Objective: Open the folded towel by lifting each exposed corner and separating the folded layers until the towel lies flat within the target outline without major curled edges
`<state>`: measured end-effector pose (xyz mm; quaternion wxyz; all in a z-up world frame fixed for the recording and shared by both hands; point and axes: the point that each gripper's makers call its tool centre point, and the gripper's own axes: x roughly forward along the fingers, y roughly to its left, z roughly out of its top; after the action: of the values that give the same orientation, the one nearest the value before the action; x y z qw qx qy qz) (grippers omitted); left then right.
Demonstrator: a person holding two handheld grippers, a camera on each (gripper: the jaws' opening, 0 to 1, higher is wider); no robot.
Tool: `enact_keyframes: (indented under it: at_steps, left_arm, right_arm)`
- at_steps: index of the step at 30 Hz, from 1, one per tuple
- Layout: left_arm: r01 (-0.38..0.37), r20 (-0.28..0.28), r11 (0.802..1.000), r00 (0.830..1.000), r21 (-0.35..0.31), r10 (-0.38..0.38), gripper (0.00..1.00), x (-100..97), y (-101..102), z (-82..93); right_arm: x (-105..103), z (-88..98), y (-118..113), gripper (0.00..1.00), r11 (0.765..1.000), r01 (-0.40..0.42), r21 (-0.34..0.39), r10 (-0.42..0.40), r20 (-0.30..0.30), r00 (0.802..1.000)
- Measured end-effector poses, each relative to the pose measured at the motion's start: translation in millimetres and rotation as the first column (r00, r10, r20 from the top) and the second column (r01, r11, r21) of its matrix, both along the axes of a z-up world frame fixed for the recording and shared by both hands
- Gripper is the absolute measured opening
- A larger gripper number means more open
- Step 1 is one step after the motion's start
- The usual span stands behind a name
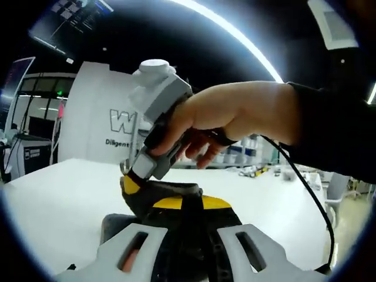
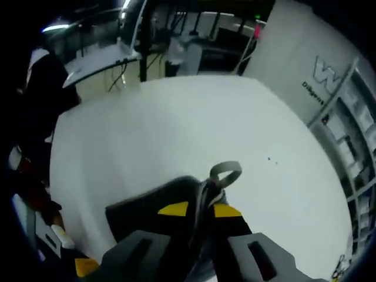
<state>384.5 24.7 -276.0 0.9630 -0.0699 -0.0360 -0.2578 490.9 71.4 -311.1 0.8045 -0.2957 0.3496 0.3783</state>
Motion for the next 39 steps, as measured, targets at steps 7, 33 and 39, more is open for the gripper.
enact_keyframes:
  at_steps: [7, 33, 39]
  left_arm:
    - [0.025, 0.011, 1.0, 1.0, 0.014, -0.026, 0.07, -2.2, -15.5, 5.0]
    - [0.13, 0.006, 0.981, 0.991, 0.145, -0.132, 0.07, 5.6, -88.1, -0.7]
    - [0.147, 0.012, 0.973, 0.988, 0.175, -0.152, 0.07, -2.7, -112.6, -6.2]
  right_arm:
    - [-1.4, 10.0, -15.5, 0.07, 0.999, 0.006, 0.045, -0.006, 0.012, 1.0]
    - [1.2, 5.2, -92.4, 0.06, 0.987, 0.078, 0.142, -0.084, 0.039, 0.996]
    - [-2.6, 6.3, -123.9, 0.06, 0.975, 0.121, 0.187, -0.133, 0.055, 0.99]
